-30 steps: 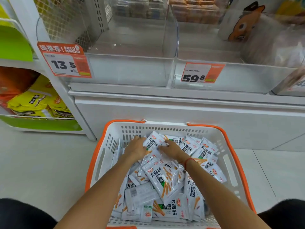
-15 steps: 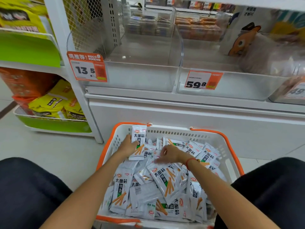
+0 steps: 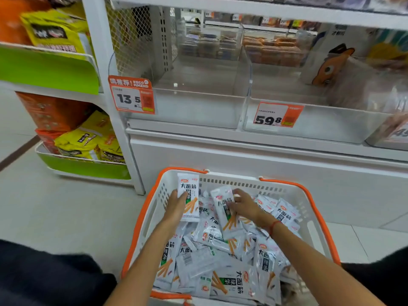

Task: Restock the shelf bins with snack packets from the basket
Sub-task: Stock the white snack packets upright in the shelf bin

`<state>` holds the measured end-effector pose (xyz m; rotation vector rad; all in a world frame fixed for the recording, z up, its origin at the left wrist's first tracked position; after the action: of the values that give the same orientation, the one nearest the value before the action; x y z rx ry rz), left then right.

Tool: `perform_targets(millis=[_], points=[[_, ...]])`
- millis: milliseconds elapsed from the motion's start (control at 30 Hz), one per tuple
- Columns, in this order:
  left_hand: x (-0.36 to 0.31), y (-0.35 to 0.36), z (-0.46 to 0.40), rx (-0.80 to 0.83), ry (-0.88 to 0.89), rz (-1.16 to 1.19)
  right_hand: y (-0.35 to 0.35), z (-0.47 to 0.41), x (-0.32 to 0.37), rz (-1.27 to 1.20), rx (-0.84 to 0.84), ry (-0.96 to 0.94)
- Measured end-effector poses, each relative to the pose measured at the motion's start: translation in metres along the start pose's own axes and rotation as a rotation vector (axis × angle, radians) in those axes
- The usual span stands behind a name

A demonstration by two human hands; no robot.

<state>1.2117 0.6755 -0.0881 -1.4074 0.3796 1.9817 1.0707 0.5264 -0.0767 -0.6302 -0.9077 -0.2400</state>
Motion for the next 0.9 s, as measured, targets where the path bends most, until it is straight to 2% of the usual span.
perform_targets(millis=[133, 200, 267, 333, 400, 500, 567, 667, 767, 833, 900], points=[[0.007, 0.0, -0.007, 0.001, 0.062, -0.018, 0.008, -0.019, 0.022, -0.404, -0.028, 0.025], [0.012, 0.006, -0.015, 0.016, 0.013, 0.063, 0.027, -0.016, 0.033, -0.554, 0.011, 0.02], [0.019, 0.014, -0.016, 0.022, -0.073, 0.188, 0.046, -0.017, 0.035, -0.61, -0.055, -0.015], [0.027, 0.021, -0.014, 0.049, -0.147, 0.298, 0.057, -0.018, 0.03, -0.506, -0.217, -0.057], [0.027, 0.027, -0.012, 0.131, -0.129, 0.314, 0.059, -0.013, 0.024, -0.346, -0.331, -0.112], [0.025, 0.034, -0.002, 0.301, -0.044, 0.06, 0.05, 0.002, 0.018, -0.078, -0.391, -0.218], [0.028, 0.038, 0.004, 0.312, 0.003, -0.019, 0.042, 0.01, 0.017, 0.035, -0.325, -0.266], [0.027, 0.029, 0.011, 0.121, 0.046, -0.025, 0.026, 0.013, 0.013, 0.14, -0.204, -0.274], [0.028, 0.012, 0.009, -0.043, -0.112, 0.136, 0.017, 0.007, -0.005, 0.419, -0.016, -0.138], [0.029, 0.003, 0.01, -0.068, -0.188, 0.273, 0.025, 0.012, -0.022, 0.587, 0.138, -0.081], [0.029, -0.002, 0.009, -0.068, -0.225, 0.345, 0.041, 0.02, -0.036, 0.706, 0.167, -0.086]])
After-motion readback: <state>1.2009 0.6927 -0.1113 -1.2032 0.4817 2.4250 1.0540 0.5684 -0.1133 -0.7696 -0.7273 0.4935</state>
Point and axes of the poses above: each hand's wrist, its own z-axis away from the middle knuckle, its own y-axis out of the palm, x = y × z, the point moved 4 cm from there along -z, towards the middle knuckle, and after that the axes turned 4 degrees about y, right-handed, at the moved point
